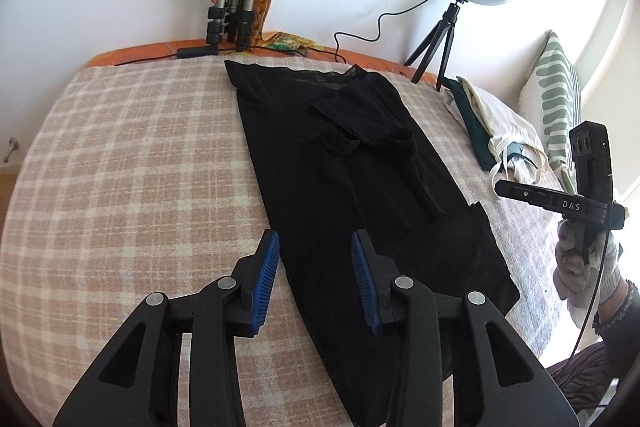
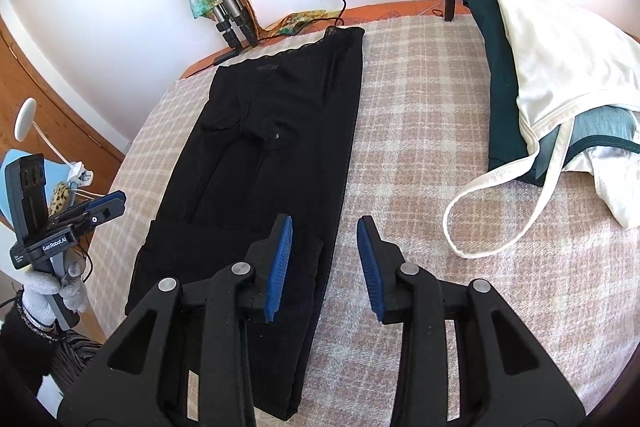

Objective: Fold small clothes
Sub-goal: 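Move both tools to the collar end of the folded shirt, then grasp the collar end with both tools and fold it over the hem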

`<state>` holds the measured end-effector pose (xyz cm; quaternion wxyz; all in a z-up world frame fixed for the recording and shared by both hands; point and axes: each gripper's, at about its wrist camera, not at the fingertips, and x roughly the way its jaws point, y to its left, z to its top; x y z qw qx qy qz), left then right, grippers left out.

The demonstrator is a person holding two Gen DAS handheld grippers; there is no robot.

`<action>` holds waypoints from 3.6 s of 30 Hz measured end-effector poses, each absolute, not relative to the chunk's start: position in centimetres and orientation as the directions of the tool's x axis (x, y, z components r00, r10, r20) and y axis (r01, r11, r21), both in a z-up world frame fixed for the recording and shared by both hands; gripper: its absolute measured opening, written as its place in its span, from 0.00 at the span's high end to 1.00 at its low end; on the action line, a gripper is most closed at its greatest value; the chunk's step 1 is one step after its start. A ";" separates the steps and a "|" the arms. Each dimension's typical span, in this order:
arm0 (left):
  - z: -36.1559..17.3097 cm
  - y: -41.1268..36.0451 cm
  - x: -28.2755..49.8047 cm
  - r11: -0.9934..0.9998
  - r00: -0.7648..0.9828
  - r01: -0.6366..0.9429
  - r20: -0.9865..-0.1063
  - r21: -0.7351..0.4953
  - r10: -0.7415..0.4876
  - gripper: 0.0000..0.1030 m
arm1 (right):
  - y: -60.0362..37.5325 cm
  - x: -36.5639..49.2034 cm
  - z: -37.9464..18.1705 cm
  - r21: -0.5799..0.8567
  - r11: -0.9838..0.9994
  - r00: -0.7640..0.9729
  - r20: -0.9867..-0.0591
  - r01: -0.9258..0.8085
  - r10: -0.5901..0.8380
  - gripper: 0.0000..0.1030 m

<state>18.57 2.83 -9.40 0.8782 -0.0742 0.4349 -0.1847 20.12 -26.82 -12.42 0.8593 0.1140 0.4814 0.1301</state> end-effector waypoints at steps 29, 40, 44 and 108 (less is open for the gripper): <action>-14.5 6.9 40.0 0.898 0.512 0.195 -0.740 -0.394 -0.436 0.64 | -29.9 43.1 -18.0 0.540 0.840 0.442 -0.742 -0.052 0.504 0.63; -14.7 7.5 40.8 0.894 0.521 0.215 -0.728 -0.394 -0.446 0.64 | -27.8 46.1 -18.3 0.410 0.909 0.471 -0.790 -0.068 0.392 0.94; -14.5 8.3 40.7 0.888 0.528 0.216 -0.716 -0.407 -0.457 0.64 | -26.6 45.6 -15.8 0.237 0.967 0.528 -0.811 -0.094 0.250 0.83; -10.8 4.2 41.0 0.903 0.599 0.305 -0.676 -0.304 -0.430 0.97 | -25.9 43.9 -12.8 0.390 0.892 0.519 -0.726 -0.230 0.451 0.95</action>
